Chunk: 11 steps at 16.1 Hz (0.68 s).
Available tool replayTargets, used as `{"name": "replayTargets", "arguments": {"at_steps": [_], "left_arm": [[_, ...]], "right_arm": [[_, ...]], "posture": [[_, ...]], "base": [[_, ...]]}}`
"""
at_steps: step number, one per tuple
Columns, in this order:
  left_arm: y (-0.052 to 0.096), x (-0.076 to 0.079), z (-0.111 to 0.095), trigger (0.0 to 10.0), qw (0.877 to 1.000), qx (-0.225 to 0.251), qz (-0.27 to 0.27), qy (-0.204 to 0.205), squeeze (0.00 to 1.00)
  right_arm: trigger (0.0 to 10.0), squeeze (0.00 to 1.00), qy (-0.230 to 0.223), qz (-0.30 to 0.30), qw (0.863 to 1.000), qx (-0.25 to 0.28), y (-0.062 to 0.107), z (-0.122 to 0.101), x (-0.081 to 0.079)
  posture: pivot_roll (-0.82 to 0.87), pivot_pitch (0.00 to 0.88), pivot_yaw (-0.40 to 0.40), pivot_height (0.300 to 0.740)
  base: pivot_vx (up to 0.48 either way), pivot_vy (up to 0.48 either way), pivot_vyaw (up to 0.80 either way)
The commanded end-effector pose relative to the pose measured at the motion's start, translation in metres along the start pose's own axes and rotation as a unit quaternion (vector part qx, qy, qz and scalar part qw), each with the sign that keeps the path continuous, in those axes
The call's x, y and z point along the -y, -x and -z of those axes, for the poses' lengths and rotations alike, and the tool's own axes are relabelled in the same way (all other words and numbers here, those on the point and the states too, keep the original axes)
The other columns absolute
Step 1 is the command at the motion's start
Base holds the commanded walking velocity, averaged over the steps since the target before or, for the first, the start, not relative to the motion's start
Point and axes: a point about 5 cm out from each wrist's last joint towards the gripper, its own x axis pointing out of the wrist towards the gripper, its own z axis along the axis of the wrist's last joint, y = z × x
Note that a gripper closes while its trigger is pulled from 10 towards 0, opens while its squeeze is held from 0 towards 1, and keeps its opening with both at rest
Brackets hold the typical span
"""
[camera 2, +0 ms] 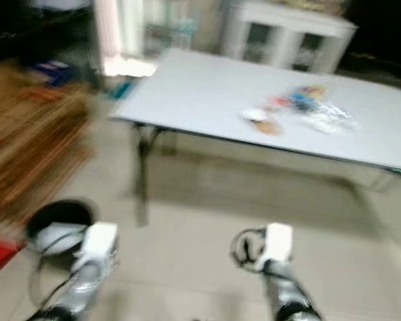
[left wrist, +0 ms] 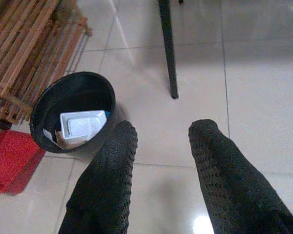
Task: Picking trash to rubbish bin
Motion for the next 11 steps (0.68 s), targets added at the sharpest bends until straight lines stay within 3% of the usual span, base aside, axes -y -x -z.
{"name": "replayTargets", "arguments": {"at_steps": [1, 6, 9, 11], "left_arm": [[-0.001, 0.006, -0.007, 10.0, 1.0, 0.009, 0.002, 0.008, 0.0], [-0.001, 0.006, -0.006, 10.0, 1.0, 0.007, -0.002, 0.009, 0.0], [-0.001, 0.006, -0.008, 10.0, 1.0, 0.011, 0.002, 0.011, 0.0], [-0.005, 0.009, -0.029, 10.0, 0.998, 0.055, 0.008, 0.011, 0.0]], "right_arm": [[10.0, 0.0, 0.002, 0.011, 1.0, 0.009, 0.0, -0.007, 0.008], [10.0, 0.0, 0.003, 0.007, 1.0, 0.008, 0.0, -0.006, 0.007], [10.0, 0.0, 0.002, 0.006, 1.0, 0.012, 0.0, -0.007, 0.006], [10.0, 0.0, 0.011, 0.002, 0.999, 0.033, -0.002, -0.015, 0.004]], "posture": [[-0.04, 0.001, -0.085, 0.74], [-0.04, 0.019, -0.087, 0.74], [-0.05, 0.03, -0.088, 0.74], [-0.04, 0.036, -0.087, 0.74]], "base": [[0.0, 0.0, -0.8], [0.0, 0.0, -0.8], [0.0, 0.0, 0.0], [0.0, 0.0, 0.0]]}}
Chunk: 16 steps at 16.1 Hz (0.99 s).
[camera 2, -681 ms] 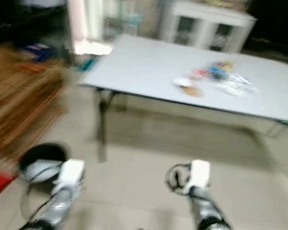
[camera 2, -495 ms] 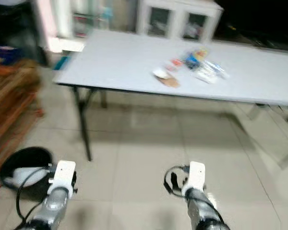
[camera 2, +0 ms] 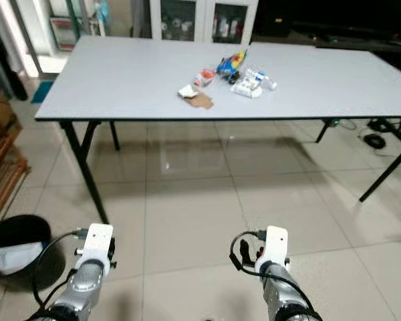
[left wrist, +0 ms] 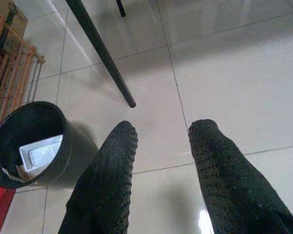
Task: Picking trash to rubbish bin
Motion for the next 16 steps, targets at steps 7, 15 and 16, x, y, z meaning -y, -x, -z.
{"name": "replayTargets", "arguments": {"at_steps": [7, 15, 16], "left_arm": [[-0.009, -0.017, -0.136, 10.0, 0.962, 0.269, -0.04, 0.018, 0.0], [0.02, -0.022, -0.25, 10.0, 0.897, 0.438, -0.052, 0.019, 0.0], [0.024, -0.019, -0.255, 10.0, 0.896, 0.441, -0.047, 0.022, 0.0]], "right_arm": [[10.0, 0.0, 0.031, -0.016, 0.961, 0.275, -0.001, -0.136, -0.018], [10.0, 0.0, 0.025, -0.047, 0.878, 0.475, 0.05, -0.261, -0.066], [10.0, 0.0, 0.026, -0.051, 0.877, 0.477, 0.051, -0.262, -0.069]], "posture": [[-0.06, 0.036, -0.082, 0.74], [-0.06, 0.028, -0.076, 0.74], [-0.06, 0.027, -0.075, 0.74]], "base": [[0.0, 0.0, 0.0], [0.0, 0.0, 0.0], [0.0, 0.0, 0.0]]}}
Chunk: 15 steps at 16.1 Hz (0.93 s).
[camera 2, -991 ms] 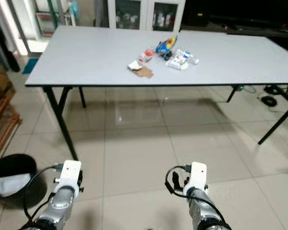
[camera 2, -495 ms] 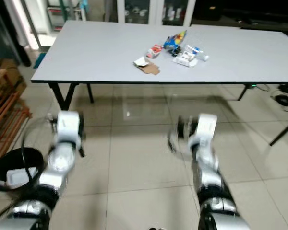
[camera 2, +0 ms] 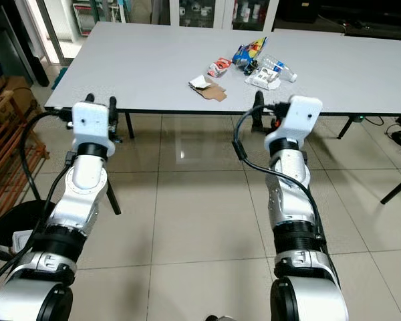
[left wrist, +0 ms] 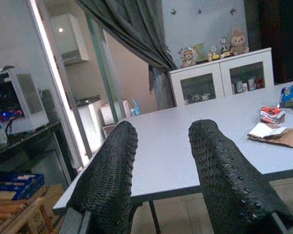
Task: Picking trash to rubbish bin
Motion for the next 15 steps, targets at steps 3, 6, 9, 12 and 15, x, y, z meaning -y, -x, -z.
{"name": "replayTargets", "arguments": {"at_steps": [3, 6, 9, 12, 15], "left_arm": [[-0.002, 0.008, -0.012, 10.0, 1.0, 0.005, 0.007, 0.008, 0.0], [0.0, 0.005, -0.01, 10.0, 1.0, -0.007, 0.001, 0.02, 0.0], [0.0, 0.001, -0.007, 10.0, 0.999, -0.021, -0.011, 0.024, 0.0], [0.001, 0.001, -0.007, 10.0, 0.999, -0.025, -0.01, 0.023, 0.0], [0.001, 0.001, -0.008, 10.0, 0.999, -0.026, -0.007, 0.025, 0.0]], "right_arm": [[10.0, 0.0, 0.0, -0.001, 1.0, 0.002, -0.005, -0.008, -0.005], [10.0, 0.0, -0.002, -0.002, 1.0, -0.003, -0.006, -0.01, -0.006], [10.0, 0.0, -0.004, -0.006, 1.0, -0.008, -0.006, -0.01, -0.009], [10.0, 0.0, -0.005, -0.01, 1.0, -0.011, -0.006, -0.01, -0.01], [10.0, 0.0, -0.006, -0.019, 1.0, -0.012, -0.006, -0.01, -0.014]], "posture": [[-0.05, 0.03, -0.077, 0.74], [-0.05, 0.03, -0.085, 0.74], [-0.04, 0.024, -0.091, 0.74], [-0.04, 0.019, -0.09, 0.74], [-0.04, 0.004, -0.089, 0.74]], "base": [[0.0, 0.0, 0.0], [0.0, 0.0, 0.0], [0.325, 0.0, 0.0], [0.48, 0.0, 0.0], [0.48, 0.0, 0.0]]}}
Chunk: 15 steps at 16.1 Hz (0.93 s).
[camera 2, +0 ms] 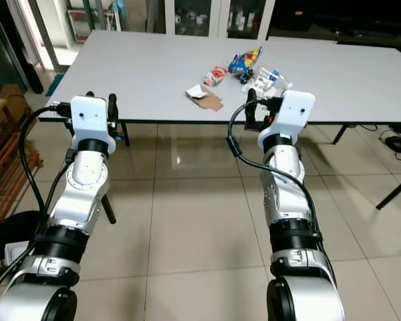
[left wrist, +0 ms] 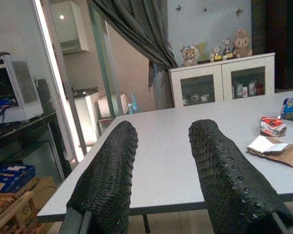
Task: Picking trash to rubbish bin
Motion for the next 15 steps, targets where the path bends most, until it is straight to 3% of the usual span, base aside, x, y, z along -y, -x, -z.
{"name": "replayTargets", "arguments": {"at_steps": [1, 15], "left_arm": [[0.0014, 0.0024, 0.0001, 10.0, 1.0, -0.005, 0.009, 0.002, 0.0], [-0.0021, 0.0065, -0.008, 10.0, 1.0, 0.001, 0.025, 0.004, 0.0]], "right_arm": [[10.0, 0.0, -0.002, -0.008, 1.0, 0.014, -0.0031, -0.0094, -0.0033], [10.0, 0.0, -0.009, -0.012, 1.0, 0.006, -0.0016, -0.0068, -0.0068]], "posture": [[-0.04, 0.003, -0.089, 0.74], [-0.04, 0.01, -0.08, 0.74]], "base": [[0.48, 0.0, 0.0], [0.48, 0.0, 0.0]]}}
